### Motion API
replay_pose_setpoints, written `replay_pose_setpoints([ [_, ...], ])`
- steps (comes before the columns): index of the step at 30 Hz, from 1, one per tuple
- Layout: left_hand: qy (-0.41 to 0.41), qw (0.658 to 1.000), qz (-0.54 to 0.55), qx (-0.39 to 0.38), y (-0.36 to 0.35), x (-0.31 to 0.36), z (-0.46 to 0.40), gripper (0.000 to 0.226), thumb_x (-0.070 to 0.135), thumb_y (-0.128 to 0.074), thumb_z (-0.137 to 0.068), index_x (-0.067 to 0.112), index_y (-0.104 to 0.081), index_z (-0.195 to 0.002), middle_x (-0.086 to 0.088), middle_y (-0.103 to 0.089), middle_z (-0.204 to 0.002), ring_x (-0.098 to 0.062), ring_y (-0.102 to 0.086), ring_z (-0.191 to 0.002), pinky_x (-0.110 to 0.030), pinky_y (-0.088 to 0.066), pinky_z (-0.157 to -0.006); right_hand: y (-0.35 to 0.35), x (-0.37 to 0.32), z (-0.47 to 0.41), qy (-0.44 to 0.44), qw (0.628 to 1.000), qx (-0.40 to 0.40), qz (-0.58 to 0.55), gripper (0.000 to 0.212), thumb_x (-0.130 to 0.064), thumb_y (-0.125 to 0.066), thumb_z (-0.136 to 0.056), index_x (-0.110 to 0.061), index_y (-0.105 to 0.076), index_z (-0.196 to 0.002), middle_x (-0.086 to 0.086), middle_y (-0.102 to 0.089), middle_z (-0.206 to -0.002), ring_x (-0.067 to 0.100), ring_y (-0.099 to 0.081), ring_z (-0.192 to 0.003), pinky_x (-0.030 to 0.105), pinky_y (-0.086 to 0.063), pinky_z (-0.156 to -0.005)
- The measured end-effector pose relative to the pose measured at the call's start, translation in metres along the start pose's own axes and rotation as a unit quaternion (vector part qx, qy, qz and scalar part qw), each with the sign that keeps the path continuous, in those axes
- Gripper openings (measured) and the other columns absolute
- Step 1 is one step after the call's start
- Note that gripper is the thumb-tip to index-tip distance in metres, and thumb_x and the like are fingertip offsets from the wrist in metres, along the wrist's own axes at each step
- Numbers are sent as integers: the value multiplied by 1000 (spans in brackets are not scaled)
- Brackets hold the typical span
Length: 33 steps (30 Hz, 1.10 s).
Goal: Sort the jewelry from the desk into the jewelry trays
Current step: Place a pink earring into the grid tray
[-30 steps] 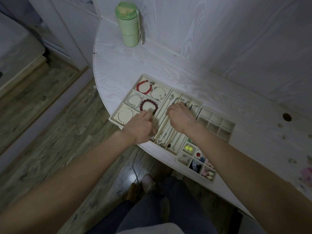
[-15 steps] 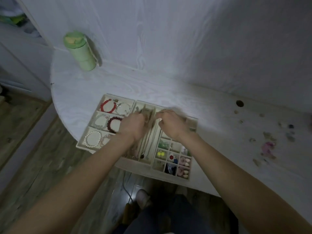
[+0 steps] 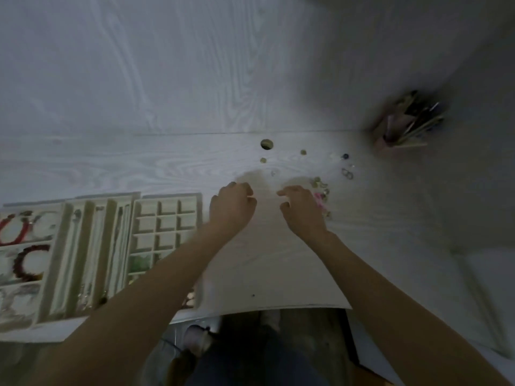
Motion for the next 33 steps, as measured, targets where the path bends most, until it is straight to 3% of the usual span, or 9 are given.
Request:
replay_pose_setpoints([
  [5,-32,999,-26,-2,-55,76,-23,27,22,-46,-96,19,-60,-119,-7,-57,-114,-26,-50,-109,-39,-38,-91,24,92,-17,-27,1000,-2,10,43,-2,-41,-94,-9,-51,-135,13,-45,-140,30,-43,-126,32,-34,-102],
  [9,9,998,-59,-1,-76,100,-39,25,26,-52,-94,19,-61,-117,-7,-53,-117,-27,-45,-115,-42,-34,-94,26,113,-31,16,999,-41,29,46,1,-43,-92,-12,-51,-135,14,-47,-136,32,-47,-119,37,-43,-96],
  [13,4,995,-90,-39,-100,118,-53,31,35,-61,-89,17,-61,-114,-7,-51,-121,-27,-44,-116,-41,-33,-95,22,123,-42,22,997,-55,57,31,-7,-53,-91,-13,-62,-120,11,-49,-124,26,-50,-108,34,-49,-81],
  [16,16,992,-118,-40,-113,124,-62,36,42,-65,-84,17,-62,-110,-6,-51,-119,-27,-45,-114,-40,-34,-93,24,130,-46,8,998,-44,51,22,-17,-58,-90,-16,-61,-112,7,-44,-116,21,-47,-101,34,-48,-74],
  [19,23,991,-124,-37,-118,126,-68,30,37,-66,-84,16,-63,-106,-6,-52,-117,-27,-46,-113,-39,-34,-91,21,132,-53,45,995,-54,65,28,-20,-56,-90,-18,-56,-117,5,-41,-110,17,-44,-93,33,-46,-73],
  [22,40,992,-105,-59,-119,122,-71,29,35,-67,-83,15,-64,-104,-6,-53,-115,-26,-46,-113,-39,-34,-93,16,131,-59,69,994,-80,30,27,-28,-53,-90,-18,-59,-115,-5,-39,-100,12,-44,-83,30,-45,-70],
  [25,50,994,-54,-77,-113,117,-67,27,32,-69,-82,12,-67,-99,-7,-58,-109,-26,-52,-107,-37,-39,-89,16,128,-62,98,989,-89,58,20,-14,-56,-87,-15,-58,-107,2,-39,-102,17,-43,-87,26,-39,-65],
  [30,63,990,107,-72,-98,105,-58,17,19,-66,-87,3,-64,-93,-9,-63,-92,-23,-58,-86,-31,-45,-73,13,128,-59,106,990,-91,28,12,5,-56,-81,-6,-60,-86,10,-42,-102,25,-49,-89,41,-52,-77],
  [33,55,985,144,-71,-89,104,-54,16,18,-64,-89,3,-65,-90,-5,-61,-82,-15,-55,-78,-23,-40,-69,13,129,-57,99,992,-74,16,12,3,-54,-85,-3,-60,-92,6,-37,-99,22,-45,-86,31,-44,-74],
])
Point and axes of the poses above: each hand's wrist, its own z-axis away from the middle knuckle, its own y-axis out of the back of the hand, x = y × z, the point moved 7 cm from there along -z, towards the middle knuckle
